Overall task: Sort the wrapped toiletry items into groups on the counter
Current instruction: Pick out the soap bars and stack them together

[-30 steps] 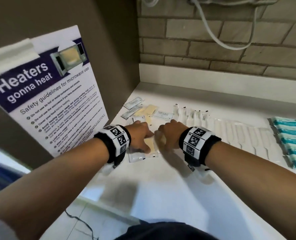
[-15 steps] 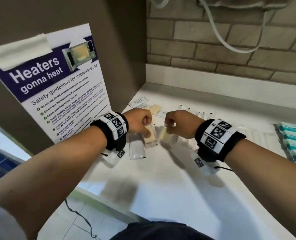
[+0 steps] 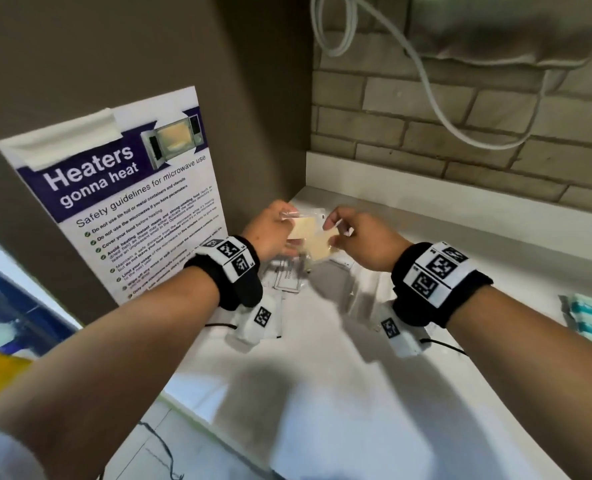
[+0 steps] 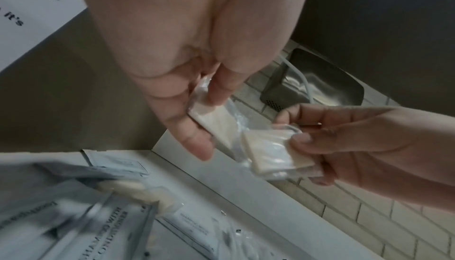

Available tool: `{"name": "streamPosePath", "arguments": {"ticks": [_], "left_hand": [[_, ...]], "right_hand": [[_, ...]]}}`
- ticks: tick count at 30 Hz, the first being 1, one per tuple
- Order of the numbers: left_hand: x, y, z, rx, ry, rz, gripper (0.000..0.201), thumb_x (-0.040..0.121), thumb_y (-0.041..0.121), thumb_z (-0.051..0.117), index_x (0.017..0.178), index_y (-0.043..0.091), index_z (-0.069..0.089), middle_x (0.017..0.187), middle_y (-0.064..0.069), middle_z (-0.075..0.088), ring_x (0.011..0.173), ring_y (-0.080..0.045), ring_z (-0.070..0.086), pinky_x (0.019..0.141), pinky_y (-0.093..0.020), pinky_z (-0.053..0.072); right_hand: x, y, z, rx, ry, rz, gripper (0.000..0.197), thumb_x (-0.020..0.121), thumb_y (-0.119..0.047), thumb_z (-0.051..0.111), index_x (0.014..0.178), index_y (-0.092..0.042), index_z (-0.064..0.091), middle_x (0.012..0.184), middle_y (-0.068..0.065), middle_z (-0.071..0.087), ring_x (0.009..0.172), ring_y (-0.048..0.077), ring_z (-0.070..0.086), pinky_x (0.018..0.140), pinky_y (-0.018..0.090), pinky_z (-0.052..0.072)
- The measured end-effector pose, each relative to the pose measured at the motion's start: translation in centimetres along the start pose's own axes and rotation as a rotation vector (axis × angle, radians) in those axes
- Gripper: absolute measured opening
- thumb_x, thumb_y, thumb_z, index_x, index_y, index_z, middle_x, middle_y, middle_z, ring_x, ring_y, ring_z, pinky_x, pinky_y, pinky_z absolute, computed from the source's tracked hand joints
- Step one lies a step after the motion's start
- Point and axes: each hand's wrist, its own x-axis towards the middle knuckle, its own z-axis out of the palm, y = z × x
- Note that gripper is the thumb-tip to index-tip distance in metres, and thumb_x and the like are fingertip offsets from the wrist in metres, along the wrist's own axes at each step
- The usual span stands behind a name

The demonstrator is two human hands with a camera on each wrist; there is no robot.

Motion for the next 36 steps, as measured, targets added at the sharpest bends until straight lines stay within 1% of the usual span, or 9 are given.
{"name": "streamPosePath", "arguments": {"ticks": [6, 9, 12, 15, 18, 24, 28, 32, 36], "left_hand": [[-1.0, 0.4, 1.0, -0.169, -0.088, -0.053, 0.019, 0.099, 0.034, 0.049, 0.11, 0.019, 0.055, 0.107, -0.019, 0.066, 0.079, -0.028, 0.07, 0.073, -0.041, 0.058], [-0.5, -0.2, 0.8, -0.139, -0.041, -0.028, 0.015, 0.1, 0.016, 0.05, 0.115, 0.02, 0.051, 0.104, -0.022, 0.066, 0.072, -0.026, 0.069, 0.063, -0.037, 0.056], [0.4, -0.8, 0.0, -0.104, 0.09, -0.007, 0.018, 0.102, 0.012, 0.042, 0.116, 0.023, 0.048, 0.099, -0.02, 0.066, 0.059, -0.017, 0.068, 0.063, -0.04, 0.055], [1.8, -1.6, -0.5, -0.083, 0.182, -0.024, 0.02, 0.103, 0.015, 0.038, 0.116, 0.028, 0.047, 0.084, -0.009, 0.068, 0.053, -0.014, 0.064, 0.063, -0.045, 0.056], [3.4, -1.9, -0.6, -0.055, 0.182, -0.028, 0.024, 0.102, 0.015, 0.037, 0.112, 0.034, 0.048, 0.072, -0.005, 0.066, 0.046, -0.013, 0.056, 0.055, -0.038, 0.046], [4.3, -1.9, -1.3, -0.005, 0.133, 0.057, 0.025, 0.103, 0.006, 0.035, 0.116, 0.023, 0.047, 0.085, -0.01, 0.06, 0.039, 0.001, 0.055, 0.039, -0.016, 0.039], [7.4, -3.4, -3.1, 0.001, 0.077, 0.064, 0.024, 0.103, 0.007, 0.035, 0.116, 0.024, 0.047, 0.086, -0.012, 0.064, 0.045, 0.002, 0.058, 0.043, -0.016, 0.04], [7.6, -4.2, -2.8, 0.014, 0.099, 0.062, 0.027, 0.101, 0.007, 0.036, 0.111, 0.028, 0.049, 0.089, -0.017, 0.069, 0.053, -0.006, 0.062, 0.051, -0.026, 0.037], [7.7, -4.7, -2.6, 0.016, 0.119, 0.057, 0.027, 0.1, 0.005, 0.036, 0.108, 0.027, 0.048, 0.099, -0.008, 0.064, 0.051, -0.004, 0.062, 0.049, -0.026, 0.038]], "right_hand": [[2.5, 0.5, 0.3, 0.113, 0.104, -0.063, 0.02, 0.084, -0.009, 0.066, 0.1, -0.018, 0.059, 0.094, 0.002, 0.055, 0.088, 0.02, 0.055, 0.088, 0.042, 0.049], [3.6, 1.4, 0.6, 0.075, 0.131, -0.078, 0.028, 0.086, -0.017, 0.068, 0.112, -0.017, 0.058, 0.102, 0.0, 0.052, 0.092, 0.017, 0.053, 0.087, 0.033, 0.047], [5.2, 2.5, 0.9, 0.07, 0.15, 0.0, 0.028, 0.089, -0.018, 0.061, 0.116, -0.015, 0.056, 0.105, 0.001, 0.056, 0.094, 0.017, 0.054, 0.081, 0.025, 0.04], [6.8, 3.4, 2.0, -0.08, -0.031, 0.066, 0.02, 0.09, -0.014, 0.053, 0.108, -0.017, 0.06, 0.102, 0.003, 0.063, 0.1, 0.027, 0.061, 0.086, 0.031, 0.048], [7.1, 2.8, 3.4, -0.332, -0.243, 0.025, 0.032, 0.088, -0.02, 0.058, 0.119, -0.019, 0.061, 0.117, 0.008, 0.063, 0.108, 0.027, 0.059, 0.091, 0.031, 0.047], [5.1, 2.1, 7.7, -0.571, -0.394, -0.169, 0.023, 0.089, -0.018, 0.05, 0.106, -0.016, 0.064, 0.103, 0.012, 0.057, 0.1, 0.033, 0.058, 0.082, 0.039, 0.052], [6.2, 1.8, 10.0, -0.498, -0.431, -0.111, 0.032, 0.093, -0.019, 0.05, 0.123, -0.016, 0.059, 0.118, 0.009, 0.056, 0.108, 0.029, 0.055, 0.087, 0.037, 0.049], [6.8, 1.8, 8.4, -0.331, -0.455, -0.045, 0.032, 0.082, -0.021, 0.062, 0.115, -0.019, 0.066, 0.076, -0.014, 0.056, 0.085, 0.016, 0.055, 0.076, 0.024, 0.043], [8.9, 2.4, 6.1, -0.433, -0.292, 0.032, 0.041, 0.076, -0.022, 0.061, 0.116, -0.026, 0.066, 0.114, 0.004, 0.063, 0.108, 0.026, 0.059, 0.087, 0.034, 0.051]]}}
